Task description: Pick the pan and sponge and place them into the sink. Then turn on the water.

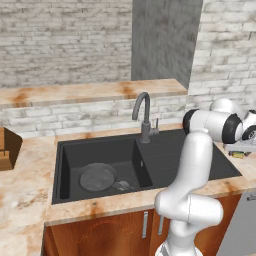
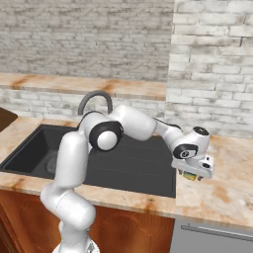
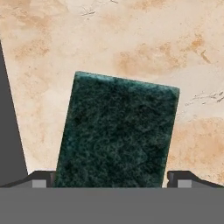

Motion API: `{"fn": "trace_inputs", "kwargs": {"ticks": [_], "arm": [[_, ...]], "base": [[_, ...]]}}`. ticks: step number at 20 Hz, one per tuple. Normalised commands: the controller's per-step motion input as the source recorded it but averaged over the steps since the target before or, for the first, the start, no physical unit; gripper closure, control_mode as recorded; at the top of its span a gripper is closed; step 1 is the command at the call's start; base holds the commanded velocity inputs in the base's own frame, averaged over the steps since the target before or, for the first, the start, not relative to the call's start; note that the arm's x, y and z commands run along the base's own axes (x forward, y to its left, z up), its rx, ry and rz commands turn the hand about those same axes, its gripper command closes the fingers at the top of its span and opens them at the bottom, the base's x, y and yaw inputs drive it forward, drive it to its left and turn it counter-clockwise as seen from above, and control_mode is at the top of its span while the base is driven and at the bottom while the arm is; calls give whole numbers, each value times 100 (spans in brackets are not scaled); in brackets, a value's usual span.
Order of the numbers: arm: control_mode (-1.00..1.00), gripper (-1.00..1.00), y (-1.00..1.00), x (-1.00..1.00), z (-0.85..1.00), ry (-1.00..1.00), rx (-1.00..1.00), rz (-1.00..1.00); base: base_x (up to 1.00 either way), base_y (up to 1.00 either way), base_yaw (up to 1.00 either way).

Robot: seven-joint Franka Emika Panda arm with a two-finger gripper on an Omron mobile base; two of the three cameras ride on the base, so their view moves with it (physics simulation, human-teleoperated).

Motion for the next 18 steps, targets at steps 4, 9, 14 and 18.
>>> {"fn": "trace_inputs", "kwargs": {"ticks": [4,9,14,18], "arm": [[-100,100,0,0,-3,-4,0,9],[-100,100,6,-3,19,-1,0,9],[-100,100,24,-35,72,-8,0,13],[-100,100,84,-61,70,0,0,26]], "base": [[0,0,0],[0,0,0],[0,0,0],[0,0,0]]}}
